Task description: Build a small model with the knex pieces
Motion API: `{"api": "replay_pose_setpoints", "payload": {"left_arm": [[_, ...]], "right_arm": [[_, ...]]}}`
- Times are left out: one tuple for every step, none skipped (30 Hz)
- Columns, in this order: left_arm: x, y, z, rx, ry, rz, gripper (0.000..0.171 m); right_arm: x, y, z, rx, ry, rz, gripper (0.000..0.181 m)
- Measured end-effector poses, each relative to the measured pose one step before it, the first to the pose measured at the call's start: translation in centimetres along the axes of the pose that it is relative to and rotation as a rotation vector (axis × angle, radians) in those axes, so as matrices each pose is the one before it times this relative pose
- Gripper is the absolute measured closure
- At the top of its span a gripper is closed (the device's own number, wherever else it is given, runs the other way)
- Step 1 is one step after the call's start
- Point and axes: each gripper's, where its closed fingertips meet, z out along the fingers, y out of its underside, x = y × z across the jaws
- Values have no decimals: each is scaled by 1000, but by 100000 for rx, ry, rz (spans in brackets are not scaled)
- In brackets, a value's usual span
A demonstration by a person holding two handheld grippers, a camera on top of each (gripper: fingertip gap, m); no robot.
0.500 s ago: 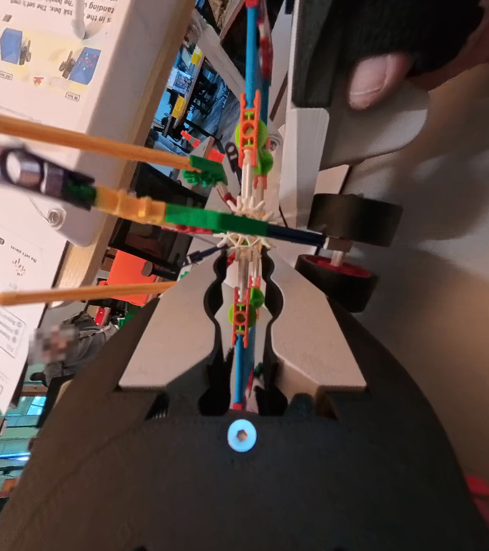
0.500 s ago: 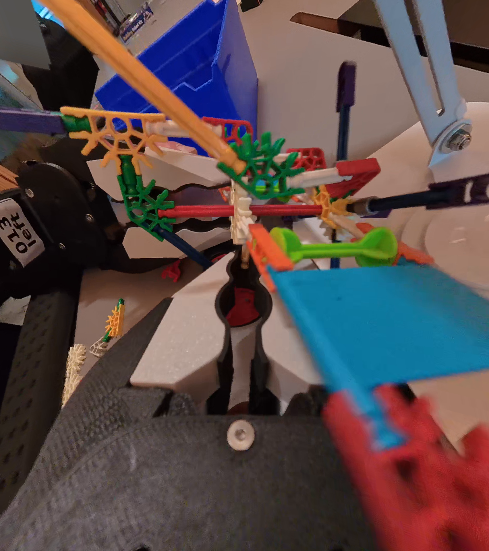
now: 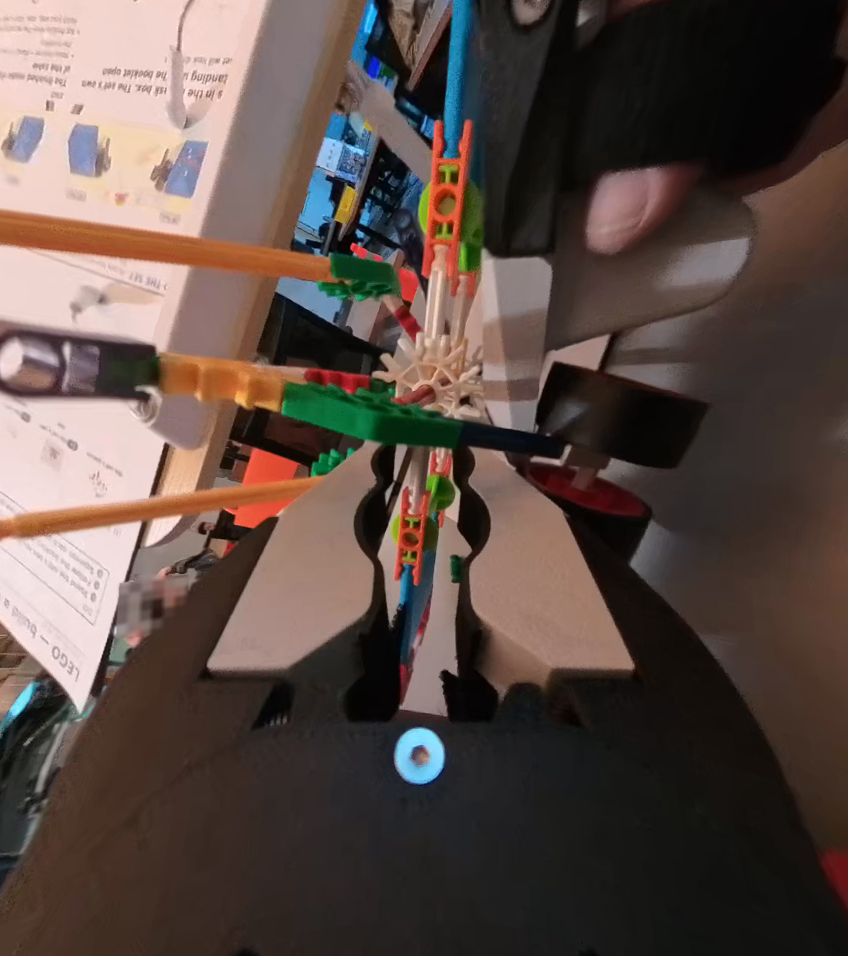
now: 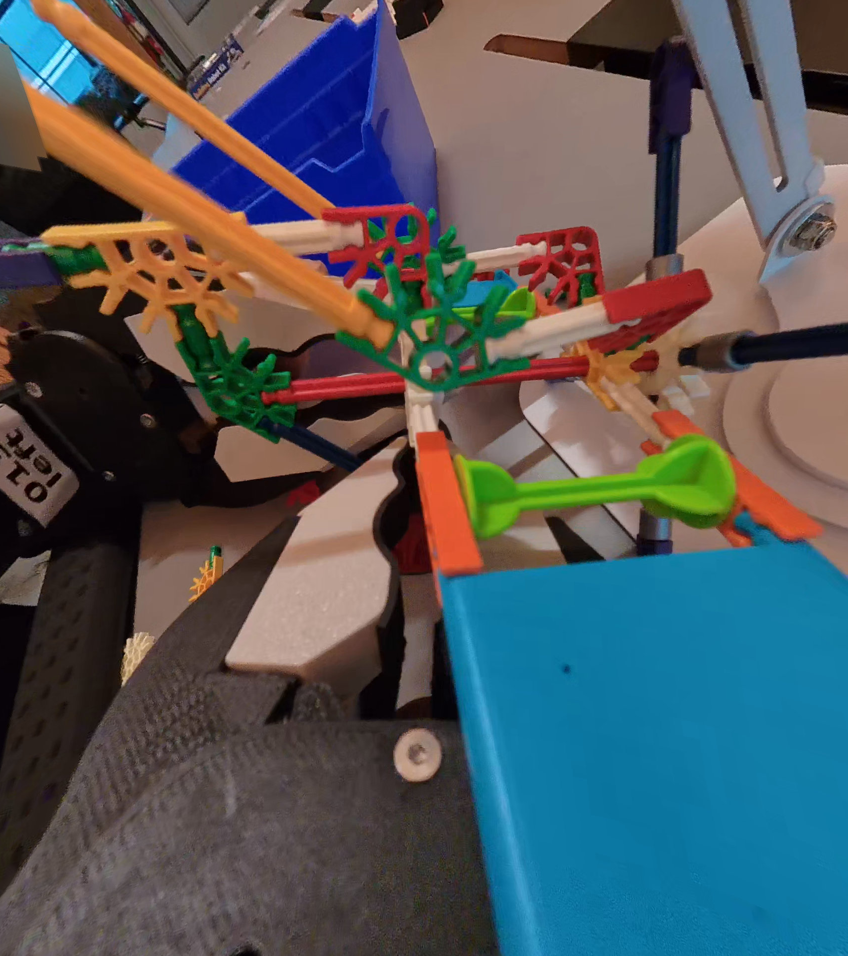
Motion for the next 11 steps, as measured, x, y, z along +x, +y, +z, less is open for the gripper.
{"api": "replay_pose_setpoints", "payload": {"left_arm": [[99,16,54,-894,-363,1043,153],[-32,-30,49,261,-449,-915,152],[-59,39,27,384,90,-1458,153],[-33,194,32,-645,315,-416,153],[-145,-28,-27,307,-589,-220,153],[-186,-124,-67,443,-942,-252,157],[-11,-35,-11,-250,15,44,157],[-7,42,36,-764,-224,-120,157],[-5,-22,53,-80,-420,-352,157],[123,85,53,-572,955,-502,157],[90,73,21,-405,692,-685,157]], "right_arm": [[105,23,44,323,437,-78,180],[95,-72,-57,715,613,-22,180],[-9,-4,-79,-386,1420,-2058,178],[-27,-3,-104,-935,1881,-2648,176],[-70,-167,-136,477,1209,-857,174],[-122,-194,-102,1198,283,355,175],[-28,13,-37,-137,211,1040,176],[148,-97,-54,1090,1124,1631,177],[81,9,28,767,1060,1281,178],[25,146,47,61,427,812,179],[-24,114,47,728,-945,2942,179]]}}
